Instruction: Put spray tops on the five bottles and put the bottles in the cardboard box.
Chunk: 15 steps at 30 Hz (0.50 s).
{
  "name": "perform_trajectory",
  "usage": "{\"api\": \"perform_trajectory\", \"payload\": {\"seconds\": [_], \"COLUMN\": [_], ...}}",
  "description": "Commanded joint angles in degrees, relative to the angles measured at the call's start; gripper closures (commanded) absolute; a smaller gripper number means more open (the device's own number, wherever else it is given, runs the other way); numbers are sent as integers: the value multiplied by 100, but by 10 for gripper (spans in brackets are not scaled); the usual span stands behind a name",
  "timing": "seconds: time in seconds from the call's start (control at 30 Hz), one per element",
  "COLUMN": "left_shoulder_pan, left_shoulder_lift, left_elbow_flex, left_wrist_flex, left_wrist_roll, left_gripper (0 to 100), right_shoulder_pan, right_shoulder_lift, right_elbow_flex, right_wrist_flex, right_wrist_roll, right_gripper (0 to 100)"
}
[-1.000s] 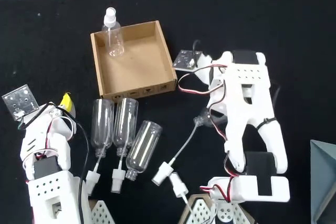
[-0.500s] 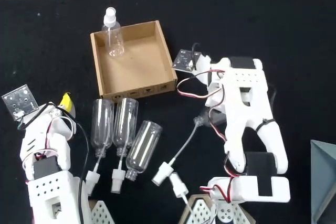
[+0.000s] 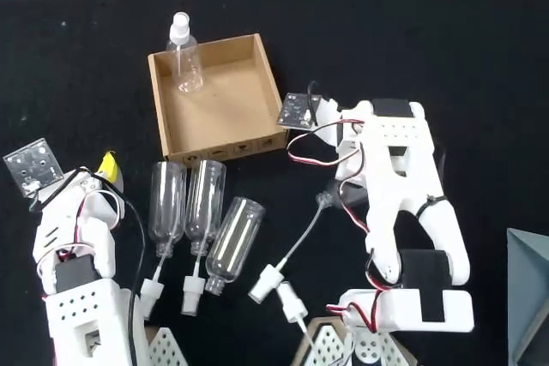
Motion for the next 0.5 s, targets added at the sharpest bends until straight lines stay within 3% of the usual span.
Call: {"api": "perform_trajectory", "payload": {"seconds": [0.0, 0.17, 0.47], "left_shoulder_pan": [-22, -31, -31], "left_shoulder_lift": [-70, -70, -70], "left_elbow_flex": [-84, -84, -84], "left_wrist_flex": [-123, -123, -123], "left_wrist_roll": [-53, -53, -53], "left_gripper": [794, 794, 794], "right_shoulder_pan": [-88, -97, -105], "right_shoulder_lift": [-356, -356, -347], "right_elbow_flex": [-57, -523, -620], "right_wrist_flex": [255, 1064, 1398], "right_wrist_roll": [79, 79, 299], "right_gripper": [723, 723, 723]}}
